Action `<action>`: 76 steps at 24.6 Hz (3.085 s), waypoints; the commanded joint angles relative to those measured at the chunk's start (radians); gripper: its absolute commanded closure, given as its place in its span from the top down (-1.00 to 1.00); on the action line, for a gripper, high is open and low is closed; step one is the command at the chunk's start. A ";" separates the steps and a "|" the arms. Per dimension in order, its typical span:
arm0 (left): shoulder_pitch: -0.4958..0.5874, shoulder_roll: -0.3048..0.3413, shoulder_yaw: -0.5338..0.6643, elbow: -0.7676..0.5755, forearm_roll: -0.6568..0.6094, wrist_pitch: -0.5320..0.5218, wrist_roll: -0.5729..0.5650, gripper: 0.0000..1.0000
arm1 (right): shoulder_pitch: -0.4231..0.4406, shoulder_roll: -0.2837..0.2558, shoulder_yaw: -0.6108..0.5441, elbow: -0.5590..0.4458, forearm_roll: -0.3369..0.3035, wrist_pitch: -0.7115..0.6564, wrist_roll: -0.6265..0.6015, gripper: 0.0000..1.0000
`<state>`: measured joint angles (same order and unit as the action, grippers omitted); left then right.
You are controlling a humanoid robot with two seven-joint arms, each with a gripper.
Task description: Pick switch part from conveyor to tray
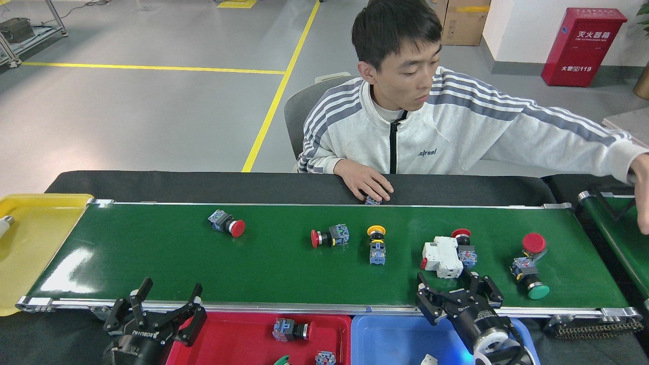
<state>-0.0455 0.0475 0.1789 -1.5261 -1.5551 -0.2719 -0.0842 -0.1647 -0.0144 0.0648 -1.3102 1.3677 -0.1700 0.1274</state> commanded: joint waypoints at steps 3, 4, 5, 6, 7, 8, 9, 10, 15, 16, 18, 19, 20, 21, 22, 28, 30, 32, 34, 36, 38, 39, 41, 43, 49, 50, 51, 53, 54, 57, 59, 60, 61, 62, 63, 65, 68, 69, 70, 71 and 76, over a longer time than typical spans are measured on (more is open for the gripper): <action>-0.128 0.005 0.001 0.136 -0.003 0.017 -0.043 1.00 | -0.064 -0.007 0.052 0.029 0.002 0.029 0.001 -0.35; -0.154 0.003 -0.001 0.173 -0.003 0.028 -0.043 1.00 | -0.064 -0.009 0.063 0.029 0.002 0.027 0.003 -0.60; -0.171 0.003 -0.002 0.196 -0.003 0.039 -0.043 1.00 | -0.065 -0.010 0.066 0.028 0.001 0.026 0.009 -0.71; -0.191 0.003 -0.007 0.227 -0.005 0.048 -0.045 1.00 | -0.064 -0.010 0.069 0.026 -0.001 0.023 0.015 -0.79; -0.214 0.003 -0.016 0.258 -0.006 0.056 -0.045 1.00 | -0.064 -0.010 0.070 0.022 -0.002 0.021 0.017 -0.84; -0.235 0.005 -0.029 0.288 -0.006 0.059 -0.045 1.00 | -0.064 -0.010 0.070 0.017 -0.004 0.018 0.017 -0.86; -0.252 0.005 -0.035 0.313 -0.006 0.066 -0.045 1.00 | -0.062 -0.010 0.072 0.008 -0.004 0.017 0.017 -0.86; -0.271 0.005 -0.041 0.342 -0.006 0.079 -0.045 1.00 | -0.055 -0.010 0.072 -0.015 -0.004 0.013 0.015 -0.86; -0.317 0.006 -0.047 0.409 -0.006 0.096 -0.045 1.00 | 0.123 -0.068 0.021 -0.277 -0.064 -0.270 0.001 -0.86; -0.323 0.006 -0.047 0.417 -0.006 0.096 -0.045 1.00 | 0.166 -0.098 0.000 -0.320 -0.099 -0.335 0.000 -0.86; -0.344 0.011 -0.048 0.451 -0.006 0.122 -0.043 1.00 | 0.274 -0.157 -0.046 -0.389 -0.190 -0.514 0.001 -0.80; -0.353 0.015 -0.048 0.471 -0.006 0.134 -0.042 1.00 | 0.309 -0.177 -0.072 -0.403 -0.216 -0.576 0.001 -0.75; -0.369 0.020 -0.048 0.500 -0.006 0.148 -0.039 1.00 | 0.350 -0.193 -0.117 -0.408 -0.243 -0.615 0.001 -0.55; -0.386 0.025 -0.048 0.528 -0.005 0.160 -0.037 1.00 | 0.382 -0.193 -0.158 -0.408 -0.260 -0.615 0.001 0.02; -0.405 0.032 -0.048 0.560 -0.006 0.172 -0.035 1.00 | 0.405 -0.188 -0.207 -0.405 -0.271 -0.615 0.003 1.00; -0.542 0.072 -0.055 0.761 -0.006 0.264 -0.025 1.00 | 0.418 -0.104 -0.306 -0.386 -0.263 -0.615 0.009 1.00; -0.588 0.089 -0.079 0.856 -0.006 0.312 0.027 1.00 | 0.415 -0.082 -0.304 -0.400 -0.260 -0.452 0.009 1.00; -0.626 0.100 -0.105 0.934 -0.005 0.358 0.066 0.99 | 0.410 -0.050 -0.303 -0.414 -0.219 -0.292 0.006 0.97; -0.668 0.106 -0.133 1.012 -0.005 0.419 0.092 0.94 | 0.407 0.010 -0.299 -0.416 -0.111 -0.121 -0.002 0.94; -0.689 0.106 -0.144 1.052 -0.005 0.453 0.121 0.72 | 0.407 0.053 -0.298 -0.416 -0.039 -0.049 -0.012 0.94; -0.691 0.107 -0.142 1.060 0.000 0.453 0.158 0.29 | 0.405 0.063 -0.295 -0.416 -0.027 -0.049 -0.014 0.95; -0.691 0.109 -0.142 1.060 0.003 0.447 0.170 -0.01 | 0.402 0.065 -0.287 -0.417 -0.025 -0.049 -0.014 0.95; -0.689 0.109 -0.144 1.058 0.004 0.444 0.176 -0.26 | 0.378 0.060 -0.246 -0.416 -0.024 -0.049 -0.012 0.97; -0.683 0.109 -0.144 1.058 0.004 0.442 0.178 -0.41 | 0.347 0.056 -0.183 -0.414 -0.024 -0.043 -0.008 0.97; -0.602 0.097 -0.174 0.951 -0.002 0.349 0.176 -0.46 | 0.254 0.067 -0.014 -0.393 0.011 0.072 0.093 0.97; -0.573 0.097 -0.191 0.882 0.003 0.301 0.175 -0.46 | 0.243 0.063 0.009 -0.391 0.013 0.106 0.097 0.97; -0.531 0.103 -0.202 0.793 0.006 0.237 0.169 -0.46 | 0.231 0.057 0.032 -0.382 0.014 0.141 0.097 0.97; -0.407 0.114 -0.200 0.566 0.006 0.096 0.153 -0.46 | 0.200 0.054 0.076 -0.340 0.019 0.204 0.103 0.97; -0.340 0.124 -0.200 0.443 0.007 0.016 0.141 -0.45 | 0.177 0.054 0.090 -0.311 0.027 0.222 0.107 0.97; -0.106 0.172 -0.194 0.121 0.009 -0.213 0.118 -0.41 | 0.113 0.060 0.112 -0.235 0.039 0.262 0.109 0.87; 0.032 0.183 -0.188 -0.023 0.009 -0.311 0.116 -0.20 | 0.088 0.053 0.132 -0.205 0.041 0.271 0.109 0.37; 0.087 0.181 -0.187 -0.069 0.007 -0.355 0.116 -0.03 | 0.085 0.053 0.138 -0.199 0.041 0.271 0.109 0.06; 0.142 0.173 -0.185 -0.115 0.007 -0.391 0.118 0.36 | 0.083 0.050 0.141 -0.195 0.041 0.271 0.109 -0.26; 0.190 0.161 -0.185 -0.149 0.007 -0.395 0.119 0.94 | 0.083 0.042 0.142 -0.195 0.041 0.270 0.109 -0.45; 0.216 0.157 -0.193 -0.166 0.007 -0.392 0.124 1.00 | 0.083 0.039 0.144 -0.195 0.041 0.267 0.109 -0.53; 0.233 0.147 -0.197 -0.170 0.007 -0.391 0.124 1.00 | 0.085 0.036 0.145 -0.195 0.041 0.262 0.109 -0.71; 0.231 0.141 -0.193 -0.172 0.007 -0.363 0.124 1.00 | 0.086 0.034 0.170 -0.204 0.037 0.259 0.107 -0.87; 0.231 0.143 -0.190 -0.167 0.007 -0.305 0.124 1.00 | 0.088 0.031 0.184 -0.210 0.037 0.256 0.101 -0.89; 0.231 0.143 -0.188 -0.166 0.009 -0.245 0.124 1.00 | 0.088 0.027 0.196 -0.221 0.037 0.250 0.100 -0.89; 0.233 0.143 -0.187 -0.164 0.013 -0.155 0.126 1.00 | 0.093 0.019 0.213 -0.244 0.037 0.236 0.100 -0.90; 0.243 0.153 -0.139 -0.135 0.130 0.266 0.127 1.00 | 0.113 -0.015 0.296 -0.347 0.036 -0.005 0.064 -0.89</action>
<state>0.1974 0.1925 0.0231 -1.6634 -1.4458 -0.1408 0.0330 -0.0473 -0.0250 0.3521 -1.6321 1.4058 -0.0755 0.2209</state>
